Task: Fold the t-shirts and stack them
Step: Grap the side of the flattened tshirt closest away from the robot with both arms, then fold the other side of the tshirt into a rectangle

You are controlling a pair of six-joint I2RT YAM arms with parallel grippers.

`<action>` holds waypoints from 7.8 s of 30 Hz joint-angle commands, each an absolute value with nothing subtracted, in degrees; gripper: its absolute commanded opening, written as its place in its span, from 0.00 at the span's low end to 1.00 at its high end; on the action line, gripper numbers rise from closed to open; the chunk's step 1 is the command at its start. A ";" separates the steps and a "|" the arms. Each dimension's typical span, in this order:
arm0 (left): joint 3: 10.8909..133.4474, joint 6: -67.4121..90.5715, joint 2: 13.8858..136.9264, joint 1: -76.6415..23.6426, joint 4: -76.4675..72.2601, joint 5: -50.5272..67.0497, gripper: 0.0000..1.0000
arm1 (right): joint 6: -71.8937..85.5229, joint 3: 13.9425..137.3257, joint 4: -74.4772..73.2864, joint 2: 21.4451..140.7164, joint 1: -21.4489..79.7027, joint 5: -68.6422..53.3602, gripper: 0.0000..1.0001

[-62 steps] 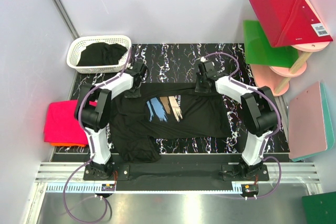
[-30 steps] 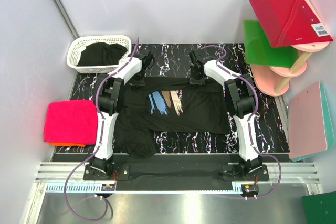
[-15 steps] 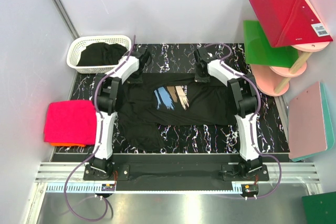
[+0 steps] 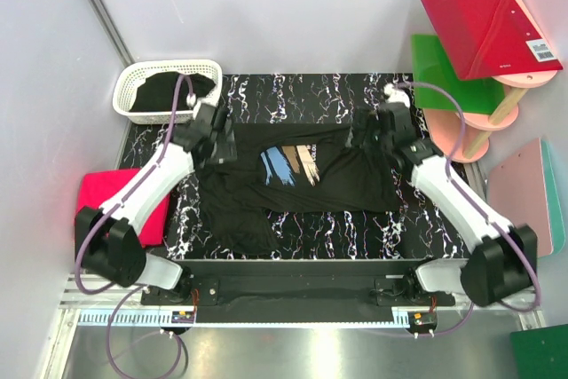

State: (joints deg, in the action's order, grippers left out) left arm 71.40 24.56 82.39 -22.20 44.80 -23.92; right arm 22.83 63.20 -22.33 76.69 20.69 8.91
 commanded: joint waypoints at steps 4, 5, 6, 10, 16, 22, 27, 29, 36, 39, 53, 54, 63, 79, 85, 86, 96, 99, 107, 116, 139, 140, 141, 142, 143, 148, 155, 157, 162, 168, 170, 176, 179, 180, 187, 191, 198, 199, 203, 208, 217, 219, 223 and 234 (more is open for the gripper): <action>54.50 32.15 80.51 -28.46 42.27 -18.19 0.97 | 33.91 45.19 -20.13 65.05 20.92 8.87 1.00; 53.71 32.95 80.59 -29.26 42.28 -17.41 0.96 | 34.97 43.70 -19.95 63.91 20.92 8.88 1.00; 52.57 33.65 80.77 -30.22 42.28 -17.40 0.93 | 36.89 42.55 -20.21 62.07 20.92 9.14 1.00; 50.89 37.08 81.48 -36.63 43.24 -18.02 0.90 | 40.25 37.71 -22.14 59.33 20.92 9.31 1.00; 47.73 42.97 77.62 -45.07 44.91 -18.98 0.84 | 44.11 31.47 -23.91 56.78 20.83 9.84 0.99; 45.27 47.10 76.64 -49.92 48.07 -20.38 0.77 | 44.83 29.53 -23.91 56.42 20.83 10.02 0.99; 43.95 51.75 77.08 -54.30 51.58 -22.14 0.68 | 44.21 29.88 -23.99 57.57 20.83 10.46 0.99; 43.42 52.55 77.43 -55.10 52.20 -22.50 0.62 | 44.38 29.79 -23.91 58.01 20.83 10.72 0.99; 42.28 56.16 78.31 -58.27 53.96 -22.94 0.00 | 51.14 27.95 -26.72 56.52 20.83 14.58 0.98; 42.36 57.21 78.22 -58.88 55.36 -23.55 0.00 | 54.75 26.63 -28.21 52.57 20.74 16.77 0.98; 41.40 62.40 77.43 -64.94 59.06 -23.12 0.00 | 65.02 24.88 -38.32 46.22 20.39 23.73 0.95; 41.40 62.66 77.52 -65.21 59.15 -23.12 0.00 | 65.91 24.53 -38.06 46.58 20.39 23.12 0.95; 41.40 64.07 77.26 -66.80 59.85 -23.55 0.00 | 68.38 23.20 -31.03 52.99 20.39 21.97 0.84; 42.36 66.79 76.99 -67.94 62.84 -25.40 0.00 | 63.98 26.02 -20.57 63.99 20.30 19.25 0.00; 47.10 70.22 74.01 -67.42 69.86 -33.38 0.00 | 61.62 25.66 -20.66 55.75 20.30 19.60 0.00; 47.89 70.31 73.74 -67.15 70.22 -34.44 0.00 | 61.00 25.75 -20.83 54.68 20.30 20.38 0.00; 59.32 63.82 82.34 -59.51 68.21 -46.49 0.00 | 52.56 31.11 -18.99 56.42 20.30 27.33 0.00; 62.22 60.39 84.81 -55.91 66.63 -48.34 0.00 | 50.54 34.35 -18.54 60.72 20.22 25.05 0.00; 66.52 51.69 86.92 -48.34 61.44 -51.85 0.00 | 49.57 34.54 -17.93 66.79 20.30 18.55 0.04; 67.16 49.22 87.37 -48.25 61.61 -50.37 0.00 | 52.20 28.66 -20.29 60.04 20.21 17.92 0.37; 64.16 48.96 85.43 -48.34 61.08 -50.89 0.00 | 61.26 27.69 -27.88 60.46 18.37 20.92 0.82; 64.16 49.04 85.26 -48.34 61.08 -50.98 0.00 | 61.69 27.69 -26.99 62.12 18.28 20.05 0.81; 64.25 49.04 85.08 -48.34 61.08 -51.06 0.00 | 61.70 27.77 -26.29 63.01 18.28 19.87 0.80; 64.34 49.04 84.99 -48.34 61.08 -51.06 0.00 | 61.61 27.95 -24.89 64.84 18.28 19.60 0.79; 64.42 48.87 84.99 -48.34 61.08 -51.06 0.00 | 61.52 28.21 -24.44 65.82 18.28 19.34 0.76; 64.42 48.60 84.90 -48.34 61.17 -51.15 0.00 | 60.91 29.09 -20.58 71.09 18.19 18.55 0.04; 64.42 48.78 84.46 -48.25 61.44 -51.59 0.00 | 59.51 29.09 -19.34 69.18 18.19 17.05 0.00; 64.69 48.78 84.03 -48.16 61.61 -52.12 0.00 | 58.72 28.65 -19.42 65.59 18.19 18.01 0.00; 67.41 47.99 83.67 -47.11 61.70 -54.48 0.00 | 55.65 29.52 -19.86 58.37 18.11 20.83 0.00; 73.12 45.09 87.80 -44.83 61.35 -57.03 0.00 | 51.60 34.70 -18.90 61.42 18.19 26.36 0.00; 75.31 43.77 89.64 -43.86 60.91 -57.39 0.00 | 50.45 36.12 -17.67 65.64 18.19 27.33 0.00; 80.33 39.47 94.30 -40.26 58.80 -58.09 0.00 | 47.11 43.41 -12.58 80.05 18.11 26.72 0.00; 82.44 37.53 96.76 -37.54 58.01 -57.48 0.00 | 45.79 47.71 -11.34 86.56 18.19 25.93 0.00; 82.88 37.09 97.81 -36.31 57.31 -57.48 0.00 | 45.09 49.90 -11.16 89.10 18.11 25.84 0.00; 87.44 32.35 101.34 -32.87 53.97 -57.83 0.00 | 43.86 55.72 -10.55 95.10 17.75 26.28 0.00; 90.43 30.24 102.57 -32.26 52.65 -58.18 0.00 | 43.68 57.13 -10.02 96.06 17.49 27.07 0.00; 97.29 25.23 109.67 -28.75 50.89 -56.69 0.00 | 43.94 60.20 -10.11 100.80 16.00 27.33 0.00; 98.60 24.53 110.47 -28.39 50.89 -56.52 0.00 | 44.21 60.38 -10.11 101.07 15.91 27.16 0.00; 100.11 23.56 113.55 -26.46 50.80 -54.94 0.00 | 44.47 62.40 -10.02 104.06 15.38 27.42 0.00; 100.45 22.50 116.19 -24.70 49.40 -53.61 0.00 | 44.03 65.12 -10.02 107.66 14.77 27.25 0.00; 107.48 19.34 123.74 -22.76 47.72 -50.72 0.18 | 41.14 69.78 -10.11 113.55 14.33 23.21 0.21; 108.20 18.89 124.02 -22.67 47.72 -49.92 0.93 | 40.08 69.17 -9.85 112.42 14.33 21.19 0.53; 100.31 21.79 116.39 -23.47 45.80 -50.89 0.99 | 37.89 64.26 -5.47 106.28 14.33 20.66 0.98; 75.33 27.60 90.01 -24.61 43.68 -51.33 0.99 | 27.07 55.63 2.82 84.73 21.35 20.03 1.00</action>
